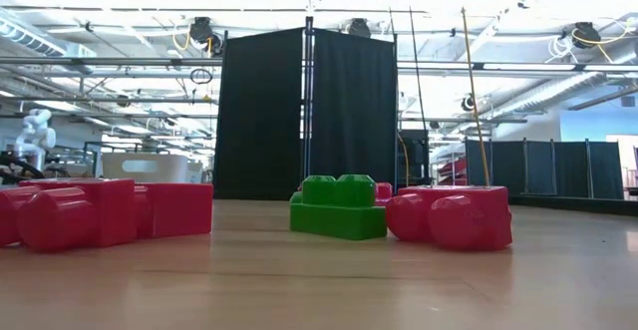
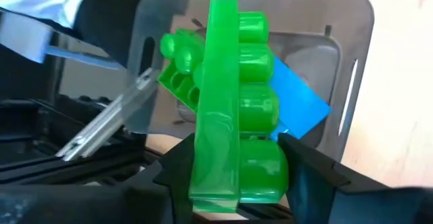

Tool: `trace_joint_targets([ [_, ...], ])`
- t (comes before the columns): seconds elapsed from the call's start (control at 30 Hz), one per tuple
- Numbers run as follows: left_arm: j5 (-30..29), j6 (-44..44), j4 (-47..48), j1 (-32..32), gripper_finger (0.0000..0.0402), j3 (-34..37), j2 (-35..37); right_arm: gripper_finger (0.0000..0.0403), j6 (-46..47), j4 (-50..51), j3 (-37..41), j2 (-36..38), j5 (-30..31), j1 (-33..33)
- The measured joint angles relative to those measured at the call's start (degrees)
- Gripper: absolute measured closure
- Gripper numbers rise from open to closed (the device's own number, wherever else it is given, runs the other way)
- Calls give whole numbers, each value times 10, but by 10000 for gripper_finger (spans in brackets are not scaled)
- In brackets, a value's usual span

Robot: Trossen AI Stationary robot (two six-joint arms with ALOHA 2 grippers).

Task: Sort blocks by size
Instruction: Put the green 4 stud gamepiece into the black bin, then put the red 3 stud gamepiece into the black bin

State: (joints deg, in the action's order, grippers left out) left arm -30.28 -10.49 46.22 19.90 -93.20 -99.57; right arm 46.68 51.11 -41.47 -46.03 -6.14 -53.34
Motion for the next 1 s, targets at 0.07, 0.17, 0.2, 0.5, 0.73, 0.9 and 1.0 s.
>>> trace_joint_targets([
  [0.07, 0, -12, 0, 0, 96, 7, 0, 226, -6, -4, 0, -19, 0, 0],
  [0.17, 0, -13, -1, -1, 96, 16, 0, 204, -16, -14, 0, -42, 0, 0],
  [0.2, 0, -13, -1, -2, 96, 18, 0, 196, -22, -20, 0, -47, 0, 0],
  [0.5, 30, -13, -48, -24, 96, 74, 0, 146, -90, -68, 0, -71, 20, 44],
  [0.73, 51, -68, -97, -25, 96, 156, -1, 149, -97, -42, 0, -58, 33, 94],
  [0.9, 63, -143, -57, 5, 96, 176, -1, 158, -79, -43, -14, -46, 33, 121],
  [1.0, 64, -217, -3, 26, 96, 176, -1, 161, -83, -52, -34, -42, 42, 128],
])
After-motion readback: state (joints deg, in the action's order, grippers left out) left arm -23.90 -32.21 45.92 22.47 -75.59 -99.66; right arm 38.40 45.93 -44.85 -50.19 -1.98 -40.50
